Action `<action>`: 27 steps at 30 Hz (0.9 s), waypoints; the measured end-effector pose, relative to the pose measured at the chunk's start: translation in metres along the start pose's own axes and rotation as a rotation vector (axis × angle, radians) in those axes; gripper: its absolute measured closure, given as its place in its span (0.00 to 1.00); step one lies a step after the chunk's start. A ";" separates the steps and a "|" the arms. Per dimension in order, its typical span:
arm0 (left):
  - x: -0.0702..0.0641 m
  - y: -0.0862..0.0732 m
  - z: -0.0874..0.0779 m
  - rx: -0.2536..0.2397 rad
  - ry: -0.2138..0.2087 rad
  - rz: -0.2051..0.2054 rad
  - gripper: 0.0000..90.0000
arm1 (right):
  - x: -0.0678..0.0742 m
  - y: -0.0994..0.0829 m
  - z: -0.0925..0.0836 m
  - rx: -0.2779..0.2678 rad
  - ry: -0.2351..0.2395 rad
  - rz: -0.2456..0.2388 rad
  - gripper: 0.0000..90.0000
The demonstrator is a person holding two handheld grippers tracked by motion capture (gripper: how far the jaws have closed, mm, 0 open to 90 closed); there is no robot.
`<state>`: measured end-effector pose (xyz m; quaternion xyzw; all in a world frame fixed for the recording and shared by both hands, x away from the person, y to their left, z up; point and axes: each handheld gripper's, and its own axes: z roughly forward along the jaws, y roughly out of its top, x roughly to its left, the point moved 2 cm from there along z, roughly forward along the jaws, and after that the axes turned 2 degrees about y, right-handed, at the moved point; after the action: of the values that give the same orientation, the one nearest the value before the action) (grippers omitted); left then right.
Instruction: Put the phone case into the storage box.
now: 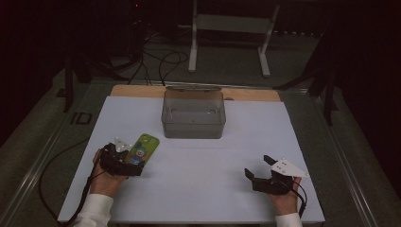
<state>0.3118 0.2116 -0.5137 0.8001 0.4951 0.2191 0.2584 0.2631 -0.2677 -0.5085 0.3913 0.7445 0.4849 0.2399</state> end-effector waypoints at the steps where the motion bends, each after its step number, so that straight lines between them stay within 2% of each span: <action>1: 0.000 0.001 0.001 0.008 -0.001 0.001 0.00 | 0.000 0.000 0.000 0.001 0.000 0.000 0.11; 6: -0.002 0.003 0.006 0.042 -0.017 0.011 0.00 | 0.000 0.000 0.000 0.003 -0.002 0.001 0.11; 22: 0.001 0.005 0.017 0.129 -0.026 -0.026 0.03 | -0.001 0.000 0.001 0.004 0.000 -0.001 0.11; 27: 0.000 0.005 0.020 0.153 -0.031 -0.025 0.05 | 0.000 -0.001 0.001 0.007 -0.001 -0.004 0.11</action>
<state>0.3273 0.2057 -0.5262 0.8145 0.5163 0.1649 0.2070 0.2642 -0.2674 -0.5096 0.3910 0.7469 0.4814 0.2399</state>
